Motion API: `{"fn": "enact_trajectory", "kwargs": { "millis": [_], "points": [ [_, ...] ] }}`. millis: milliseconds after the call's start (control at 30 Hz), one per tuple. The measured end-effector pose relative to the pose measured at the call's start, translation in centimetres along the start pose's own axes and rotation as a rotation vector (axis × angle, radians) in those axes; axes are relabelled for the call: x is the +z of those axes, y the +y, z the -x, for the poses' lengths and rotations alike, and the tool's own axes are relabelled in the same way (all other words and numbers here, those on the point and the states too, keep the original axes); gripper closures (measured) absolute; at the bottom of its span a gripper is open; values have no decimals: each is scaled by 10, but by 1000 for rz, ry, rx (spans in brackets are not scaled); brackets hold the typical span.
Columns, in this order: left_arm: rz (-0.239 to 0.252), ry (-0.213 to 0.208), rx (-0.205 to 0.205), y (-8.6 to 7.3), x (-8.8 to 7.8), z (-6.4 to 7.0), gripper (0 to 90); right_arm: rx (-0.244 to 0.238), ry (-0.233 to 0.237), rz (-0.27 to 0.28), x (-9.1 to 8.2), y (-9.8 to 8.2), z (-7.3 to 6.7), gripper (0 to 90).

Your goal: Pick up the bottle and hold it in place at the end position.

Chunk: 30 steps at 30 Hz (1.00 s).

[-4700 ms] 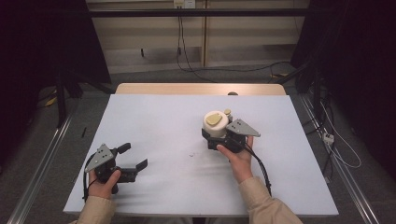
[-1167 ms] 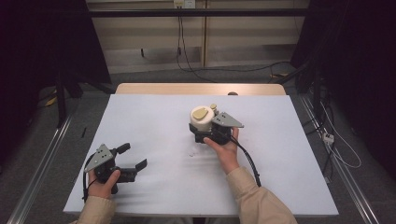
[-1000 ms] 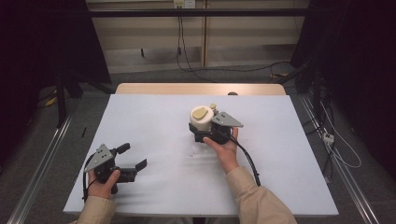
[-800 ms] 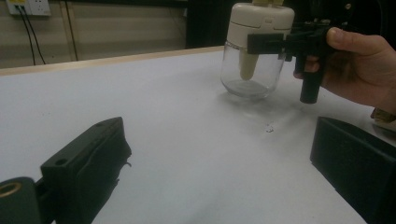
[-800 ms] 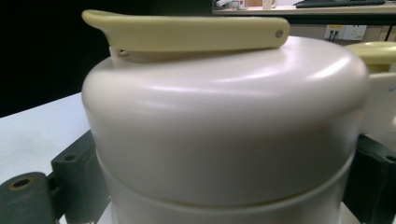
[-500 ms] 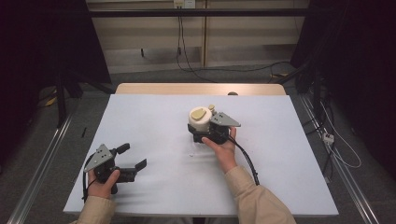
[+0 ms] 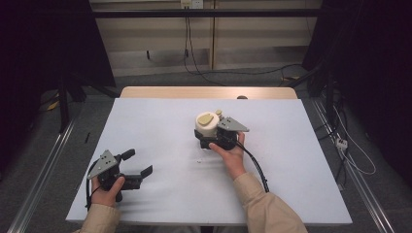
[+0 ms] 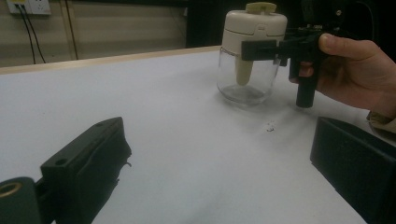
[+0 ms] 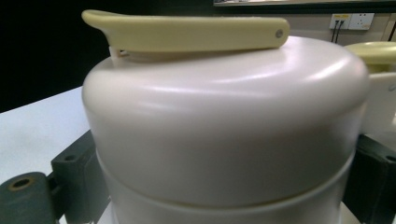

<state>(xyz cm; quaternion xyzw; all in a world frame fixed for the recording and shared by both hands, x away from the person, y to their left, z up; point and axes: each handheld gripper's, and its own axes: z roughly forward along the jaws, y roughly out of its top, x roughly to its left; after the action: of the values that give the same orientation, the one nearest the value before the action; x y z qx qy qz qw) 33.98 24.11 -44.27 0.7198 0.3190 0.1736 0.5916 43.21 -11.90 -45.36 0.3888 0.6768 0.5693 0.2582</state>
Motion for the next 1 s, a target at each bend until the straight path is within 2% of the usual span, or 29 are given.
{"fn": "enact_trajectory", "kwargs": {
  "millis": [700,1000],
  "points": [
    [-3,9,0,0,-1,0,34,-9,-1,-9,2,-2,0,70],
    [-1,14,-4,0,-1,-1,34,-23,12,-18,4,-2,-2,70]
  ]
}}
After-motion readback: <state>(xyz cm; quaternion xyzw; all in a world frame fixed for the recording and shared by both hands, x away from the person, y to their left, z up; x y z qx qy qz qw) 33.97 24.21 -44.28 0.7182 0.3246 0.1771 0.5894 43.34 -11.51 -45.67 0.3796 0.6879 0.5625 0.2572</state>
